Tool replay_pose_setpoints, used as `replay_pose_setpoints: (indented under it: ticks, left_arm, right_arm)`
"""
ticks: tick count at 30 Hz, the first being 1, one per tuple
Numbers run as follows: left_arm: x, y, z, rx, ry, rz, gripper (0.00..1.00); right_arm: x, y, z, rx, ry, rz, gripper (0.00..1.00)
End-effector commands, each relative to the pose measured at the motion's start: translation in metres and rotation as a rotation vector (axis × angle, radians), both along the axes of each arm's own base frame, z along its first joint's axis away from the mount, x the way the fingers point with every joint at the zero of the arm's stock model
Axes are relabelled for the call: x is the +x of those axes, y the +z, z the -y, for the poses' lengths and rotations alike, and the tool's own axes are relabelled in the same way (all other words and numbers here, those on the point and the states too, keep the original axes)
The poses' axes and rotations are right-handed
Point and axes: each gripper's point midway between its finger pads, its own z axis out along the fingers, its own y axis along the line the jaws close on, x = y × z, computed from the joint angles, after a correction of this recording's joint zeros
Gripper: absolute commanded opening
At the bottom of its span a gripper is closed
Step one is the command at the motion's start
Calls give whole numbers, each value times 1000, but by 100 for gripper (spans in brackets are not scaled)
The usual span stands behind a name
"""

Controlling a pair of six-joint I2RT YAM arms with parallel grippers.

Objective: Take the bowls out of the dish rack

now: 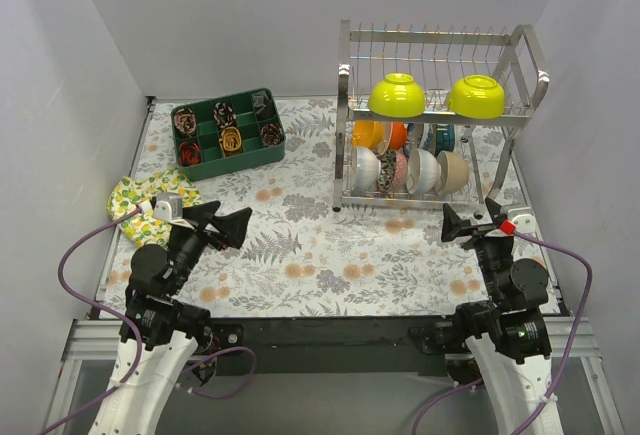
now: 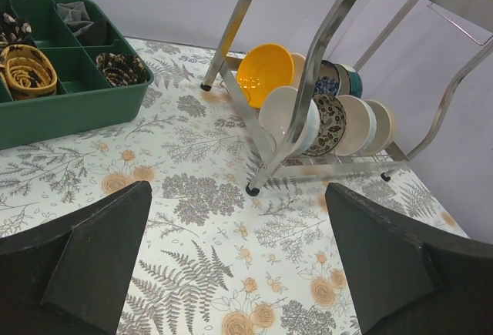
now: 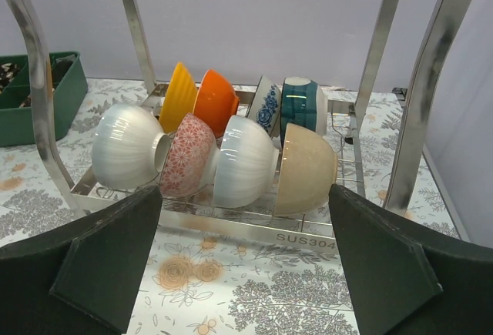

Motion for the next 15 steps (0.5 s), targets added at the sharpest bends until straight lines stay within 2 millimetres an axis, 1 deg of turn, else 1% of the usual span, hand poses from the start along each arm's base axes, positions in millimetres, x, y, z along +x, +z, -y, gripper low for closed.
replay_pose_setpoints:
  ticks: [1, 4, 8, 10, 12, 13, 14, 15]
  left_arm:
    - [-3, 4, 2, 0, -18, -1, 98]
    - [-3, 4, 2, 0, -18, -1, 98]
    - [-3, 5, 2, 1, -16, -1, 98]
    - [-3, 4, 2, 2, -16, -5, 98]
    - [-4, 4, 2, 5, -18, -4, 98]
    - [-4, 3, 2, 8, -18, -7, 98]
    - [-4, 4, 2, 7, -18, -6, 98]
    - [-4, 4, 2, 9, -19, -4, 98]
  right_arm:
    - [-39, 56, 6, 63, 15, 249, 99]
    - [-38, 55, 6, 87, 11, 235, 99]
    - [-35, 55, 13, 142, -25, 218, 98]
    - [-36, 56, 9, 138, -6, 201, 99]
    - [-43, 66, -2, 93, 60, 216, 99]
    - [-40, 64, -7, 66, 85, 190, 99]
    - [-42, 66, -17, 47, 144, 183, 99]
    - [-45, 75, -21, 42, 165, 189, 99]
